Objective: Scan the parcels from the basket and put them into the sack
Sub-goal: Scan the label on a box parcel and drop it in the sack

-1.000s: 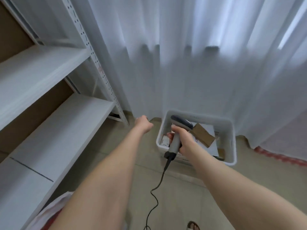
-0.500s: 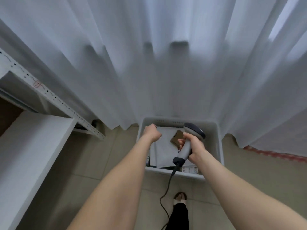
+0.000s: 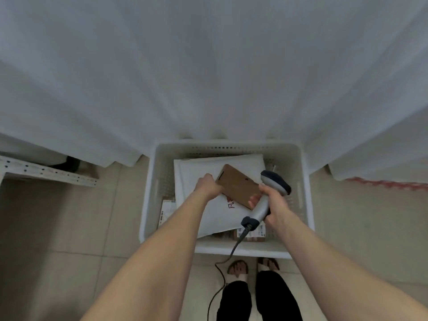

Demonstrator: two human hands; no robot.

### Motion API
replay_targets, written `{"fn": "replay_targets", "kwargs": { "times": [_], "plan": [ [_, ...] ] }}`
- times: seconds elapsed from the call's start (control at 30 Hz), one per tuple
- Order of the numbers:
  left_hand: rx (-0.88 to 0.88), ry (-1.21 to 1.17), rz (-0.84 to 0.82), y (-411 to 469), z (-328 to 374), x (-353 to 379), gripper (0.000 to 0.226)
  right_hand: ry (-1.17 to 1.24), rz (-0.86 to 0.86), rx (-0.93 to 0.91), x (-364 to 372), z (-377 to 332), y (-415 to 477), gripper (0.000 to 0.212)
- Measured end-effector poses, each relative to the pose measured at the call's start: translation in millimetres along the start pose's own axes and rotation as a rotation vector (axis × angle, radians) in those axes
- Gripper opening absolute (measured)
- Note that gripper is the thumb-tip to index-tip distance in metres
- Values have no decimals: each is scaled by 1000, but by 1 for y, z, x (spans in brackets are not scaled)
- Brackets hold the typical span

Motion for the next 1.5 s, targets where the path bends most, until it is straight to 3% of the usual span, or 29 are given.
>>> {"fn": "replay_targets", "kwargs": {
  "times": [0.23,0.4,0.53,0.67,0.83,1.0,1.17,1.33,1.5],
  "plan": [
    [-102,-101,-23,110,-17,34,96,-23,-18,67,-23,16,109,13],
    [-130,-109,12,152,-31,49,73,-38,-72,130,-34,30,155,16],
    [-69,-189,-79,155,-26,64,58,-70,-103,165,-30,34,160,20],
    [-48,-179,-150,137,-19,68,62,-120,-84,152,-24,25,138,27],
    [-3,-241,-135,137,-18,68,71,-177,104,57,-47,8,140,44],
    [1,-244,-238,163,-17,123,75,-149,135,69,-78,25,164,39],
    [3,-317,-302,188,-8,166,52,-65,95,82,-93,32,183,42],
    [57,-272,-219,179,-2,163,38,-2,64,96,-99,24,169,45],
    [236,-249,31,123,19,108,40,42,88,23,-82,6,122,31]
  ]
}}
Point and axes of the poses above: each hand's wrist, its own y-axis towards the middle knuckle, its own x-axis out of the palm, z = x × y, the point moved 3 cm from there along y, towards the middle knuckle, and after that the axes turned 11 degrees about -z, right-handed, at the moved point
